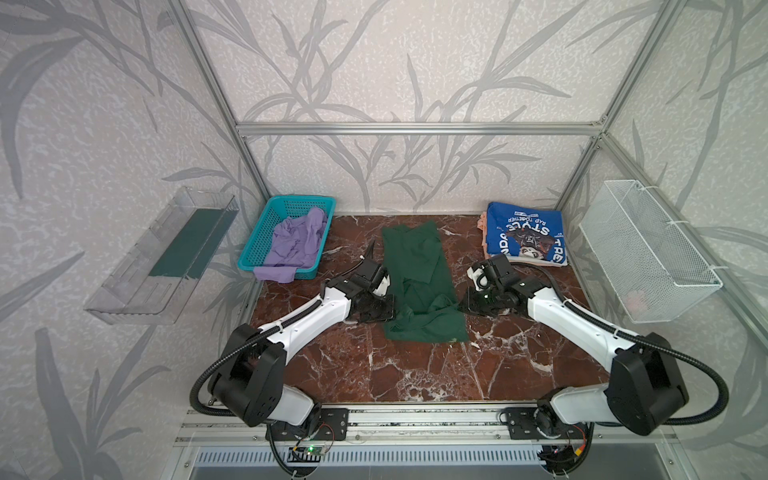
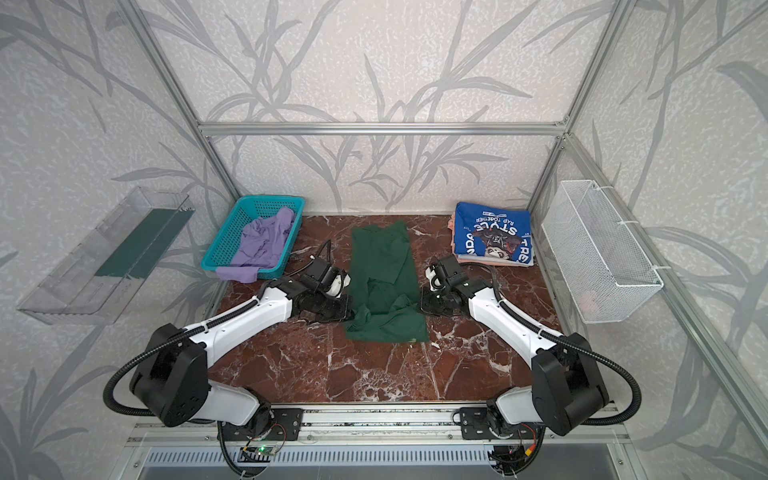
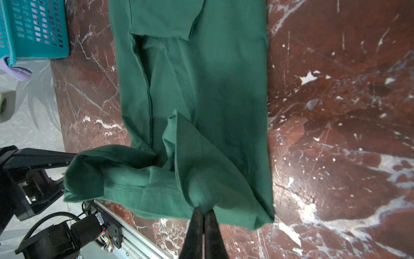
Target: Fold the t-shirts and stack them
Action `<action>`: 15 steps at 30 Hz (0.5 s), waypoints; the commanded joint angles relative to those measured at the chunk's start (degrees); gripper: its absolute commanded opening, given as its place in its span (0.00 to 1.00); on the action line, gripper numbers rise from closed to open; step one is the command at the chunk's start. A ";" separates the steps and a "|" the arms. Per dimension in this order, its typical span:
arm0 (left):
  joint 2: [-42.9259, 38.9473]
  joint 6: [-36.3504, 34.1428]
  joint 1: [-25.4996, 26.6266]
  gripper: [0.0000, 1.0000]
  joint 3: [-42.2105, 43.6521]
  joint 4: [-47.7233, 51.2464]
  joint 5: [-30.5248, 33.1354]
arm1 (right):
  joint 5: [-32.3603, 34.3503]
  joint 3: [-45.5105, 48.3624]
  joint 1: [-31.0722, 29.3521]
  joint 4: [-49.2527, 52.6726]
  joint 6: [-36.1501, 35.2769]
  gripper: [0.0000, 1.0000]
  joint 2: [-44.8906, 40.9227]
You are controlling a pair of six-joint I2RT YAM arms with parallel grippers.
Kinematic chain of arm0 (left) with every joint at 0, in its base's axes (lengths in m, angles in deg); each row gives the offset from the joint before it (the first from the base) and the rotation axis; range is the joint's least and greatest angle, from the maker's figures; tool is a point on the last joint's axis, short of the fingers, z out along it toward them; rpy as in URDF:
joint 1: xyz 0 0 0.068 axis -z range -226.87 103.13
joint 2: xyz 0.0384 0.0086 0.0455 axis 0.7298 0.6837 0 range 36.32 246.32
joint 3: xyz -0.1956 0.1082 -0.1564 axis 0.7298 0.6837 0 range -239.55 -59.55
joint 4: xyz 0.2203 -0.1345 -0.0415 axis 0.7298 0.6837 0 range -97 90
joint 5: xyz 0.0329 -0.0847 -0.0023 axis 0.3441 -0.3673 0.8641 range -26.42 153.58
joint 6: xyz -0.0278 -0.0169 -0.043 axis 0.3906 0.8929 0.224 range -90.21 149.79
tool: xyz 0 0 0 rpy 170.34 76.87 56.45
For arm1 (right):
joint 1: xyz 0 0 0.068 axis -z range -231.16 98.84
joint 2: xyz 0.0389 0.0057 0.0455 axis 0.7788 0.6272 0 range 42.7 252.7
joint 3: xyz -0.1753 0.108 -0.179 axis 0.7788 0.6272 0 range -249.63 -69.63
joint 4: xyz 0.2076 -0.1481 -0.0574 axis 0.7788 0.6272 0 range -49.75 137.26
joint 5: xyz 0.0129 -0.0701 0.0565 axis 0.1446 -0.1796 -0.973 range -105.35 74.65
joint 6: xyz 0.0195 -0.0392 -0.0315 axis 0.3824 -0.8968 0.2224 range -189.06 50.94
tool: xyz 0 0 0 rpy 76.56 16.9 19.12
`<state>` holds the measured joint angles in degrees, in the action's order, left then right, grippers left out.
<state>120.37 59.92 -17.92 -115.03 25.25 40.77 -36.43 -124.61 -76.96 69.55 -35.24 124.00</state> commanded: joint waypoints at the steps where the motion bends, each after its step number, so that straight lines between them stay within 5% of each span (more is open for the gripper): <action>1: 1.32 -1.24 -2.27 0.00 -0.59 -1.82 -2.03 | -0.46 -3.57 0.75 -1.09 -1.87 0.00 2.69; 15: 7.46 3.83 -9.17 0.00 -0.08 -11.88 -6.54 | -1.61 -16.21 2.29 2.78 -5.24 0.00 18.12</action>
<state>126.21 62.35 -25.87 -115.01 17.27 36.14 -37.06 -138.46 -75.10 69.73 -38.93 139.45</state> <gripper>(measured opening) 0.048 0.048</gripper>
